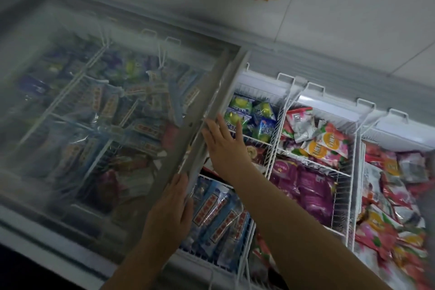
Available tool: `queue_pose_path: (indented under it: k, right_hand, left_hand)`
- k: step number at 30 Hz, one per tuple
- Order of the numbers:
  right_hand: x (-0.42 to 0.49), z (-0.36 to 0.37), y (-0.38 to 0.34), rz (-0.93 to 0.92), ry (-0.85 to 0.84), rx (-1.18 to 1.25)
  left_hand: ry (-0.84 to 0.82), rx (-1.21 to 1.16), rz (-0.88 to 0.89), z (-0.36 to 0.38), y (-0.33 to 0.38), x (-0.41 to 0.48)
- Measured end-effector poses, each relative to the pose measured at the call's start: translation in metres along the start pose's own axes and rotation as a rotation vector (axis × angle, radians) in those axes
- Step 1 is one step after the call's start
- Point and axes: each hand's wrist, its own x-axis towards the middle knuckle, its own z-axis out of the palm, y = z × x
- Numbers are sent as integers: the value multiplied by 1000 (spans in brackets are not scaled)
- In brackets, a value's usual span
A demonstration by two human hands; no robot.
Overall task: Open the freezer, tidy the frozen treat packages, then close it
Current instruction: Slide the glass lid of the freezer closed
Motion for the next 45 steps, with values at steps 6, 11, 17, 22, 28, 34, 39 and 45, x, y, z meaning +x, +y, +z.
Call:
queue_pose_path:
  k: [6, 11, 17, 22, 28, 34, 39, 45]
  right_hand:
    - [-21, -13, 3, 44, -98, -121]
    - [-51, -23, 26, 92, -179, 5]
    - [-100, -21, 61, 221, -174, 226]
    - [-165, 2, 99, 313, -113, 195]
    - [-231, 23, 148, 428, -105, 292]
    - [-305, 43, 204, 537, -89, 374]
    - [-360, 59, 242, 611, -70, 353]
    - [-421, 74, 287, 690, -74, 357]
  left_hand:
    - [-77, 10, 82, -1, 10, -6]
    - [-205, 52, 179, 9, 37, -13]
    - [-399, 195, 363, 34, 76, -20]
    - [-561, 477, 606, 62, 112, -24]
    - [-587, 569, 821, 107, 167, -36]
    - [-634, 622, 924, 161, 241, -50]
    - [-673, 657, 1087, 193, 294, -51]
    - [-716, 634, 1182, 240, 365, -58]
